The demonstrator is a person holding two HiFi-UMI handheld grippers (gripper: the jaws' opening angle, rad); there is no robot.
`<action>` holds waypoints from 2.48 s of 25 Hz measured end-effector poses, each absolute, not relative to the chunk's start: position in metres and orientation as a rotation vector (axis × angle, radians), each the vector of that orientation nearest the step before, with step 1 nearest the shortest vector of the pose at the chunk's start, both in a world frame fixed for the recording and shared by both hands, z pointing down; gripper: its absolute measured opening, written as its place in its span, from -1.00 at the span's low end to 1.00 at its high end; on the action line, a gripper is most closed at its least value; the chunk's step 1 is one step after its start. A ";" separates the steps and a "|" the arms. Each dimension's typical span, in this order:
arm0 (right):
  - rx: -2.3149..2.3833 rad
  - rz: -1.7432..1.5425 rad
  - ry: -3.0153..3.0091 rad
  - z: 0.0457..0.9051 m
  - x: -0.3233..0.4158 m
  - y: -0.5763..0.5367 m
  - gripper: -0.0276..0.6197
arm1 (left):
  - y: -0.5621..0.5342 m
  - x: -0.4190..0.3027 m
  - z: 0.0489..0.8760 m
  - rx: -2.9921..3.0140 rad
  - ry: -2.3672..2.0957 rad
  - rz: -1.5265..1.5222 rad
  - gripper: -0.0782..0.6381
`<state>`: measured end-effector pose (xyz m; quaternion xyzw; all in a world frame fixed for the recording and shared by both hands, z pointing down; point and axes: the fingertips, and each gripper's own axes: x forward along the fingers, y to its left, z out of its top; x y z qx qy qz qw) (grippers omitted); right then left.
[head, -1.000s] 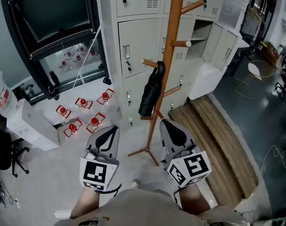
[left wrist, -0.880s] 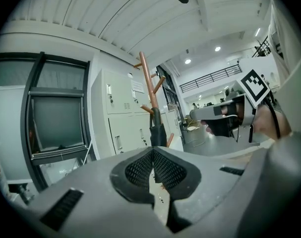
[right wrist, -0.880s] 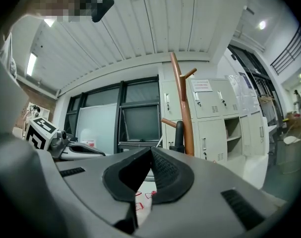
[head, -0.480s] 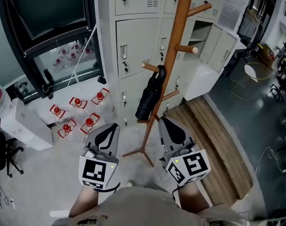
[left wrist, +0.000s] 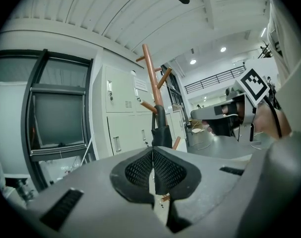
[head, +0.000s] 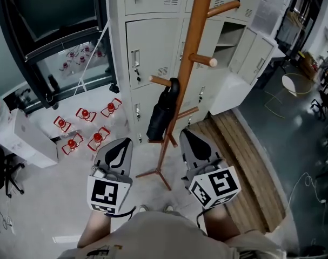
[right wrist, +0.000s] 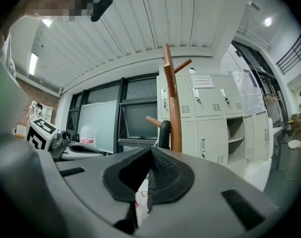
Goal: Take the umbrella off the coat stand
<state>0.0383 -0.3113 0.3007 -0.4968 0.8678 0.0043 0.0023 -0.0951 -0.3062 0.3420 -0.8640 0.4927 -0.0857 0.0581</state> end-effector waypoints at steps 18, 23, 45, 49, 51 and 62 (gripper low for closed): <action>-1.483 0.064 2.649 0.268 0.046 -0.353 -0.89 | -0.333 -0.070 0.346 -2.666 1.386 -0.325 -0.51; -1.474 0.071 2.625 0.260 0.042 -0.363 -0.62 | -0.347 -0.060 0.351 -2.713 1.316 -0.320 -0.27; -1.504 -0.015 2.695 0.292 0.015 -0.404 -0.33 | -0.409 -0.031 0.413 -2.992 0.945 -0.108 0.04; -1.523 -0.001 2.705 0.297 0.011 -0.409 -0.33 | -0.418 -0.020 0.449 -3.002 0.910 -0.225 0.05; -1.528 -0.003 2.712 0.300 0.009 -0.411 -0.33 | -0.421 -0.016 0.467 -3.010 0.903 -0.273 0.05; -1.553 -0.018 2.713 0.308 0.003 -0.420 -0.33 | -0.437 0.000 0.527 -3.042 0.905 -0.422 0.05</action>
